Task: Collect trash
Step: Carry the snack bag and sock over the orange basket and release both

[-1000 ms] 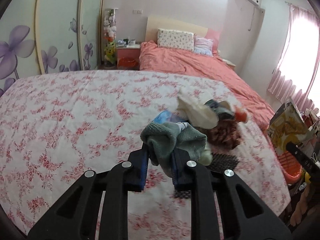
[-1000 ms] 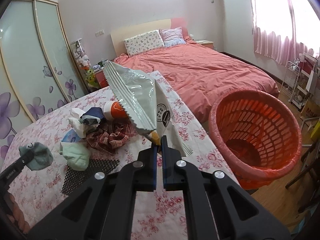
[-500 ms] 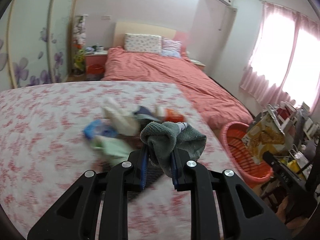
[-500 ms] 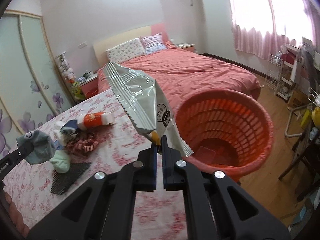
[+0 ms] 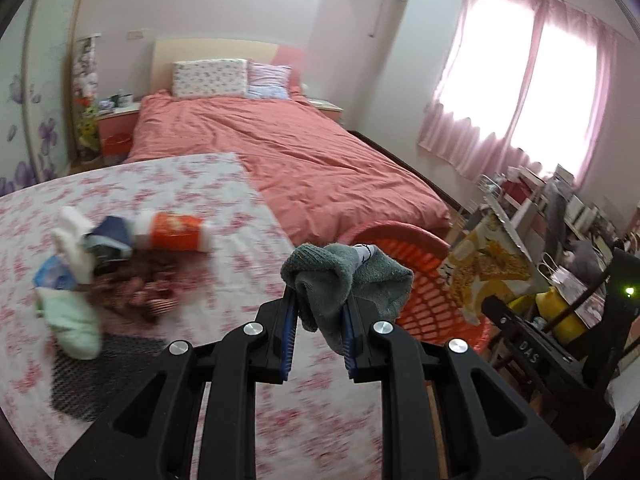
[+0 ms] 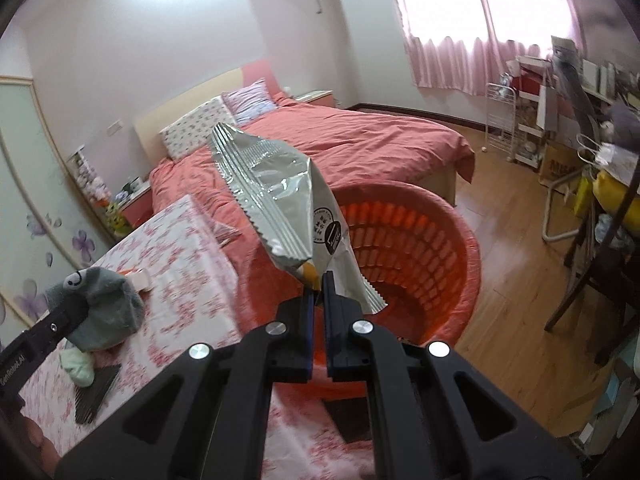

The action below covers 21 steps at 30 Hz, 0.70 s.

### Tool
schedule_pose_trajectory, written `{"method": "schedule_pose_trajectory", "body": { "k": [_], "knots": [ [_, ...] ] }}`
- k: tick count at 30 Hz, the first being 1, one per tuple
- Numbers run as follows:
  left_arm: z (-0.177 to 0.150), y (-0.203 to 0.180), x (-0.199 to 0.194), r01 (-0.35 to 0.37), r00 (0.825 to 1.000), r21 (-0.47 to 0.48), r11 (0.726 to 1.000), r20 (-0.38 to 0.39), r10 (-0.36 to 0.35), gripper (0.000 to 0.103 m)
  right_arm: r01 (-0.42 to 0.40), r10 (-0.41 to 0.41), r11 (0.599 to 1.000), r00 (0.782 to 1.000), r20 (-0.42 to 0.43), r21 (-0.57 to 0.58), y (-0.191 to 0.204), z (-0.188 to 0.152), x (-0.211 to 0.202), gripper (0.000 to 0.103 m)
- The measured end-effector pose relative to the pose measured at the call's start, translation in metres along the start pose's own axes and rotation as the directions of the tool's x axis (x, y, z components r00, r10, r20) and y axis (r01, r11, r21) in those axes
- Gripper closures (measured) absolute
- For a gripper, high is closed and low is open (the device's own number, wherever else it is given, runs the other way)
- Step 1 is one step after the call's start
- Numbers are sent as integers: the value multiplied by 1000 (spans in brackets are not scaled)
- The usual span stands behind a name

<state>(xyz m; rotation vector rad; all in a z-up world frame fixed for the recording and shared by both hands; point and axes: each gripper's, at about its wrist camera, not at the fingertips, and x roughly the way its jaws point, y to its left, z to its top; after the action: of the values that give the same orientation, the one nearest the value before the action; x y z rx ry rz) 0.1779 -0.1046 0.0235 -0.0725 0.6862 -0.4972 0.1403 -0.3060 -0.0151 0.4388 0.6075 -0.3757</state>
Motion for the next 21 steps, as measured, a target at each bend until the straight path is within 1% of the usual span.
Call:
{"method": "schedule_pose_trajectory", "body": {
  "k": [6, 14, 18, 19, 21],
  "knots": [
    [0, -32, 30, 46, 999, 37, 998, -27, -45, 84, 15, -15, 999, 1000, -5, 40, -20, 7, 15, 98],
    [-1, -58, 62, 89, 993, 51, 995, -75, -85, 84, 28, -27, 997, 1000, -9, 77, -43, 17, 35, 98],
    [0, -66, 76, 96, 991, 63, 993, -95, -90, 84, 26, -24, 995, 1000, -17, 94, -50, 22, 45, 97],
    [0, -68, 78, 95, 991, 65, 993, -100, -88, 82, 25, -23, 995, 1000, -19, 95, -51, 23, 49, 95],
    [-1, -71, 86, 94, 990, 68, 993, -116, -85, 74, 25, -22, 995, 999, -27, 96, -53, 24, 56, 90]
  ]
}}
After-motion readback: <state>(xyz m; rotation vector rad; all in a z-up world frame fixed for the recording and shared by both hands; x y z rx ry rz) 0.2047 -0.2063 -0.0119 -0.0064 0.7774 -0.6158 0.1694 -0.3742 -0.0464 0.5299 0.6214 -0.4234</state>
